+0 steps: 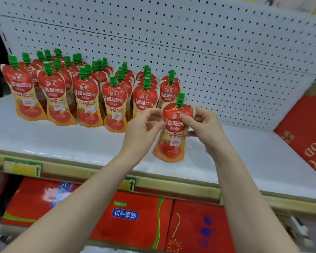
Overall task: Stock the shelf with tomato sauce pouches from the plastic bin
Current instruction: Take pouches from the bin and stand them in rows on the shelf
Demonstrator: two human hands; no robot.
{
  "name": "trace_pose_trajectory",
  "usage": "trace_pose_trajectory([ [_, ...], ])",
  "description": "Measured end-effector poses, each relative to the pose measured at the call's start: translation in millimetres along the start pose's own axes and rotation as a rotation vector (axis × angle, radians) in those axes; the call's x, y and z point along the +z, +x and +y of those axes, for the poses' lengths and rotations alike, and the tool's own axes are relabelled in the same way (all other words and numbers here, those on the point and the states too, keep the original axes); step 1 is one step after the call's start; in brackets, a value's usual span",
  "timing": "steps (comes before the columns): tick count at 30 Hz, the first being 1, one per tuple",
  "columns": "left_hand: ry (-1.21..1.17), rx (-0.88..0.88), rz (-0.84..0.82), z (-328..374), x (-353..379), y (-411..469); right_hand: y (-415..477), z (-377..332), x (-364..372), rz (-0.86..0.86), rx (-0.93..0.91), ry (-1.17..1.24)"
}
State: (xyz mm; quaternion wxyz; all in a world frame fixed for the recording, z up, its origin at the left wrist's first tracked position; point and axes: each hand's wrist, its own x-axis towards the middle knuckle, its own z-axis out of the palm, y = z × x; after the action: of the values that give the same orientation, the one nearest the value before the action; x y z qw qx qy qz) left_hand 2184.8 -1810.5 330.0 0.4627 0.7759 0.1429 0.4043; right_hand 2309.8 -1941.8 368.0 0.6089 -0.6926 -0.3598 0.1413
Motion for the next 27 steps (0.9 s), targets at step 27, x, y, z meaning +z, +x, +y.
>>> trace_pose_trajectory([
  [27,0.865,0.458,0.037,-31.4,-23.8,83.4,135.9,48.4,28.6,0.168,0.049,-0.110],
])
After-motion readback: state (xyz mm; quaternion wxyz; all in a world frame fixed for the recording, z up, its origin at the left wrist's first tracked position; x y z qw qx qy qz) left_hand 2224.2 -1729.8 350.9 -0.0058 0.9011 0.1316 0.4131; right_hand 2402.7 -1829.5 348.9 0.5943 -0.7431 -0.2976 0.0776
